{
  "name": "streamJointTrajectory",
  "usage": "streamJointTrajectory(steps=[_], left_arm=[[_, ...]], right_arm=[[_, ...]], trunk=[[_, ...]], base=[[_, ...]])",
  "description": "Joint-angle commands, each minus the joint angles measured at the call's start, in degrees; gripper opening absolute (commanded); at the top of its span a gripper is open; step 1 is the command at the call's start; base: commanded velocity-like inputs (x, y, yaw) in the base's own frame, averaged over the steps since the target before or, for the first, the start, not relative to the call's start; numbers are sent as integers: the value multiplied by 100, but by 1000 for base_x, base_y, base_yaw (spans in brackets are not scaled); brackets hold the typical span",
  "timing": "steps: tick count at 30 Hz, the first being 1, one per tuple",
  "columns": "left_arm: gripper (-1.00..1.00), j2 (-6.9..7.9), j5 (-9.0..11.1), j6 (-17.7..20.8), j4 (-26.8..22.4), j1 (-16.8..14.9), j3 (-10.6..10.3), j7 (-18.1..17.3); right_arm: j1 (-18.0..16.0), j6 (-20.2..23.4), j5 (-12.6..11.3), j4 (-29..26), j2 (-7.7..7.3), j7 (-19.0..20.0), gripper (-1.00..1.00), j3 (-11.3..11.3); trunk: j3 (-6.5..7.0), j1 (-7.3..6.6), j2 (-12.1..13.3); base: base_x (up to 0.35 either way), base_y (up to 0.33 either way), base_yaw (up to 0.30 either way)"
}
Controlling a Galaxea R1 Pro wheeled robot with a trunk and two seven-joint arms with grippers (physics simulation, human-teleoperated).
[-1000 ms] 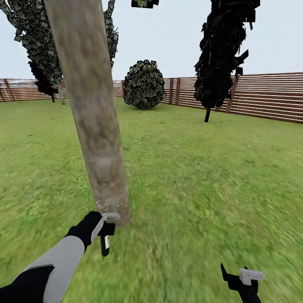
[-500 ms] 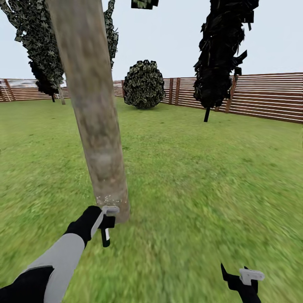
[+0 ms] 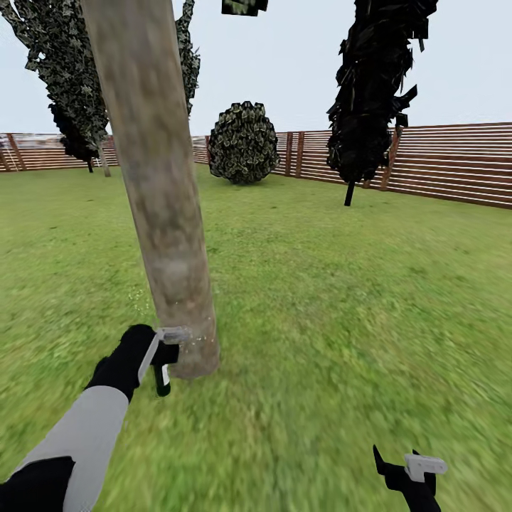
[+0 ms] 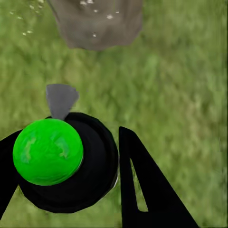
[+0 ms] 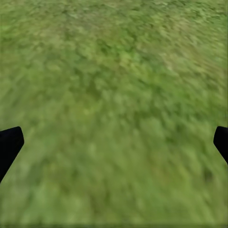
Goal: In the garden, pick up the pesticide atomizer on the floor and spray pesticide onto both trees until each tree trunk is fully covered.
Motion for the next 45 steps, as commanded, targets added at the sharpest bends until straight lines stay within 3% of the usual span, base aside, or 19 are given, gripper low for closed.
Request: streamJointTrajectory(steps=[1, 3, 4, 7, 10, 14, 18, 22, 24, 27, 29, 34, 35, 38, 41, 43, 45], left_arm=[[-100, -153, -52, 30, -24, -19, -4, 4], [-100, -313, -58, 42, -33, -38, -24, 5], [-100, -427, -61, 70, -42, -52, -133, 5], [-100, -492, -53, 294, -199, -62, -386, 5], [-100, -388, -43, 394, -431, -49, -421, 1], [-100, -22, -24, 410, -476, -41, -413, -3], [-100, 76, -24, 411, -485, -44, -417, -3], [-100, -85, -27, 411, -488, -58, -445, -4], [-100, -278, -34, 411, -488, -68, -454, -4], [-100, -333, -32, 413, -495, -74, -456, -4], [-100, -274, -25, 423, -495, -80, -432, -4], [-100, 182, -20, 428, -494, -117, -410, -18], [-100, 188, -19, 428, -495, -118, -415, -28], [-100, 60, -24, 428, -541, -179, -434, -37], [-100, -258, -35, 461, -785, -273, -453, -38], [-100, -303, -36, 480, -926, -302, -455, -39], [-100, -238, -36, 493, -1010, -344, -436, -39]], right_arm=[[0, 1, 0, 0, 0, 0, 100, 0], [0, 1, 2, 0, 0, 0, 100, 0], [0, 2, 2, 0, 0, 0, 100, 0], [0, 1, 2, 0, 0, 0, 100, 0], [0, 2, 4, 0, 0, 0, 100, 0], [0, 0, 6, 0, 0, 0, 100, 0], [0, 1, 7, 0, 0, 0, 100, 0], [0, -2, 8, 0, 0, 0, 100, 0], [0, 0, 7, 0, 0, 0, 100, 0], [0, 0, 6, 0, 0, 0, 100, 0], [0, 0, 8, 0, 0, 0, 100, 0], [0, 0, 7, 0, 0, 0, 100, 0], [0, -1, 8, 0, 0, 0, 100, 0], [0, 1, 9, 0, 0, 0, 100, 0], [0, 1, 7, 0, 0, 0, 100, 0], [0, 1, 8, 0, 0, 0, 100, 0], [0, -2, 9, 0, 0, 0, 100, 0]], trunk=[[0, 0, 0], [0, 0, 0], [0, 0, 0], [0, 0, 0], [0, 0, 0], [0, 0, 0], [0, 0, 0], [0, 0, 0], [0, 0, 0], [0, 0, 0], [0, 0, 0], [0, 0, 0], [0, 0, 0], [0, 0, 0], [0, 0, 0], [0, 0, 0], [0, 0, 0]], base=[[0, 0, 0], [0, 0, 0], [0, 0, 0], [0, 0, 0], [0, 0, 0], [0, 0, 0], [0, 0, 0], [0, 0, 0], [0, 0, 0], [0, 0, 0], [0, 0, 0], [0, 0, 0], [0, 0, 0], [0, 0, 0], [0, 0, 0], [0, 0, 0], [0, 0, 0]])
